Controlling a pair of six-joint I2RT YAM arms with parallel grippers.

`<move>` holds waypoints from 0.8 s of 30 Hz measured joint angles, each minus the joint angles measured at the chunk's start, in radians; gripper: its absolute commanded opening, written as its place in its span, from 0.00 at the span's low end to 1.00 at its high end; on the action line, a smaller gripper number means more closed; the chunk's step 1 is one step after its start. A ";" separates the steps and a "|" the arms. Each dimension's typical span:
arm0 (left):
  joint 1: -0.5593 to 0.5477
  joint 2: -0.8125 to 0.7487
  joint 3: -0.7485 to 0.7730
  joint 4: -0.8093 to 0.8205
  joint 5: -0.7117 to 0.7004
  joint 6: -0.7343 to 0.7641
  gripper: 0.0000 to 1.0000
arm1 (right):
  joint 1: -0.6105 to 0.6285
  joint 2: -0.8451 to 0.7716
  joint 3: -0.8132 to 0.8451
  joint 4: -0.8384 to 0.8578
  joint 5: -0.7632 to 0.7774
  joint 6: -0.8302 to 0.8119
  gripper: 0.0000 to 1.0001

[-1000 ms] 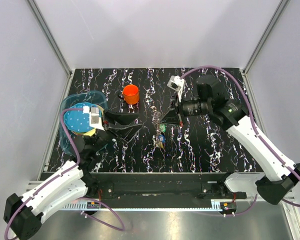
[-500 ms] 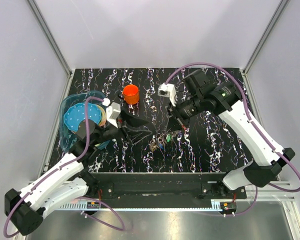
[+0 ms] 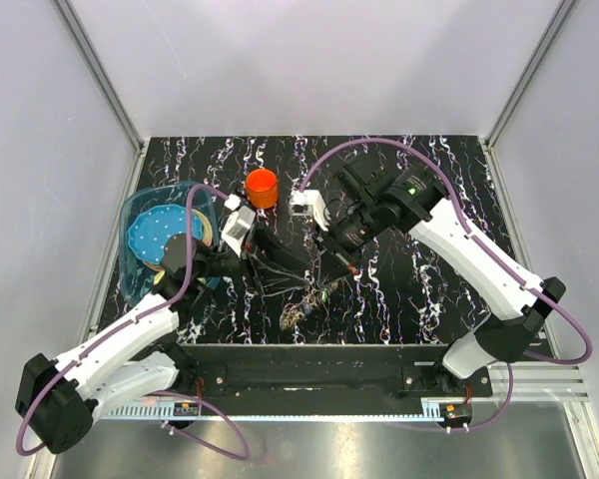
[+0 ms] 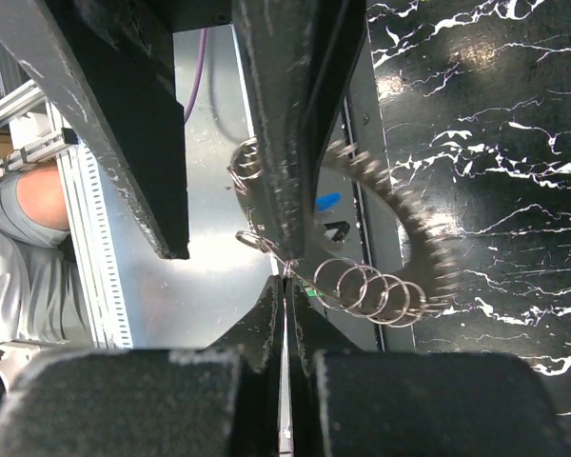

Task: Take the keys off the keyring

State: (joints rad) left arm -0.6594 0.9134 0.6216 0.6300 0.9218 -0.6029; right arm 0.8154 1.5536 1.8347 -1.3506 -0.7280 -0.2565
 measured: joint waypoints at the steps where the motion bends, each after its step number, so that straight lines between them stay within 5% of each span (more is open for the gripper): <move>1: 0.000 0.003 0.000 0.016 0.019 -0.011 0.42 | 0.001 0.000 0.001 -0.002 -0.001 -0.002 0.00; 24: -0.021 0.060 0.056 -0.190 0.093 0.128 0.28 | 0.008 0.000 -0.005 -0.008 -0.051 -0.021 0.00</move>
State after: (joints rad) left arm -0.6807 0.9737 0.6781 0.4400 1.0149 -0.4751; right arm 0.8238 1.5536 1.8297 -1.3590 -0.7792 -0.2775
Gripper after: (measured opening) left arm 0.313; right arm 0.009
